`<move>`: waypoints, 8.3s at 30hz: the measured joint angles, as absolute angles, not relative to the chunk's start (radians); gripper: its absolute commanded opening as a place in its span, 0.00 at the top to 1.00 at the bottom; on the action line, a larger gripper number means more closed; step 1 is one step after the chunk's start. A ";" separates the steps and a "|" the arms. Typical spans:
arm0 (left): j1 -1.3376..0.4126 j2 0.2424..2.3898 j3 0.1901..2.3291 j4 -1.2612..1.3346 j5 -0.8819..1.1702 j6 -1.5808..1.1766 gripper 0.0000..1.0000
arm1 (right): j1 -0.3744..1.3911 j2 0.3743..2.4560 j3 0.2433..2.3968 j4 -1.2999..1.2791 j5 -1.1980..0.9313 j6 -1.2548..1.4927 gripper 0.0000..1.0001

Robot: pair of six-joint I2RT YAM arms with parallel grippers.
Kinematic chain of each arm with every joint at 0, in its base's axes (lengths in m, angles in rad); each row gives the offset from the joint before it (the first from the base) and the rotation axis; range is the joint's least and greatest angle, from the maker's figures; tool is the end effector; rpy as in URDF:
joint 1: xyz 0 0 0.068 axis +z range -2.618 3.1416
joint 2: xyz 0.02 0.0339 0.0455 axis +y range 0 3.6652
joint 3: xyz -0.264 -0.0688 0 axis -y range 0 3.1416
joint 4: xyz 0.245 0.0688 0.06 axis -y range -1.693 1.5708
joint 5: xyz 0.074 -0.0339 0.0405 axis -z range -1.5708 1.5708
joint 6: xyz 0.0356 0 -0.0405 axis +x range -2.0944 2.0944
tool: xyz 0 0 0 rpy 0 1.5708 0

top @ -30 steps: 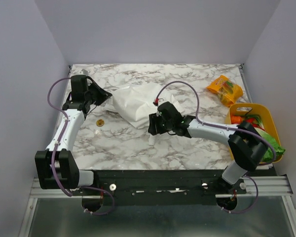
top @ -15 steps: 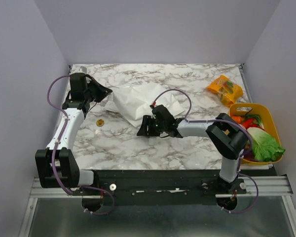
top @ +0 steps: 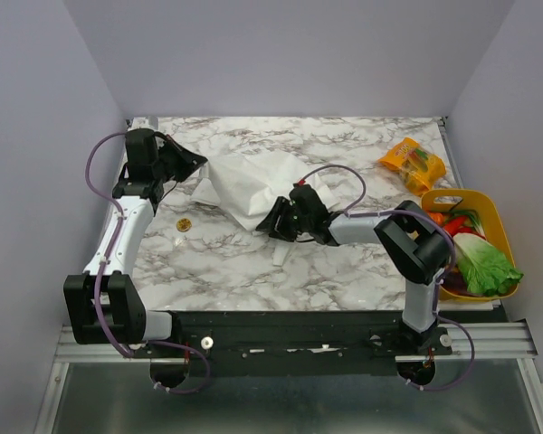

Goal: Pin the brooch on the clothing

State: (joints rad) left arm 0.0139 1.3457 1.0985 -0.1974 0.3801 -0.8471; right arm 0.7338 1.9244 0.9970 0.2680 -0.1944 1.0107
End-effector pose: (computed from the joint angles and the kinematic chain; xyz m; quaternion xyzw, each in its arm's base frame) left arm 0.3101 -0.0089 0.3230 -0.2549 0.7967 -0.3582 0.4147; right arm 0.2869 0.2680 0.1344 0.0810 0.8911 0.3915 0.2150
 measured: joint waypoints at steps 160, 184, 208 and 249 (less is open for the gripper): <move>-0.093 1.090 0.785 -0.081 0.162 -0.729 1.00 | 0.019 1.157 0.716 -0.134 -0.514 0.499 1.00; -0.127 0.641 0.537 -0.589 0.111 -0.853 1.00 | 0.019 0.741 0.560 -0.621 -0.405 0.513 1.00; -0.162 0.406 0.532 -0.925 0.079 -0.967 0.80 | 0.019 0.634 0.556 -0.888 -0.450 0.526 0.98; -0.773 1.282 0.788 -0.335 0.007 -0.832 1.00 | 0.324 1.045 0.591 -0.625 -0.308 0.523 1.00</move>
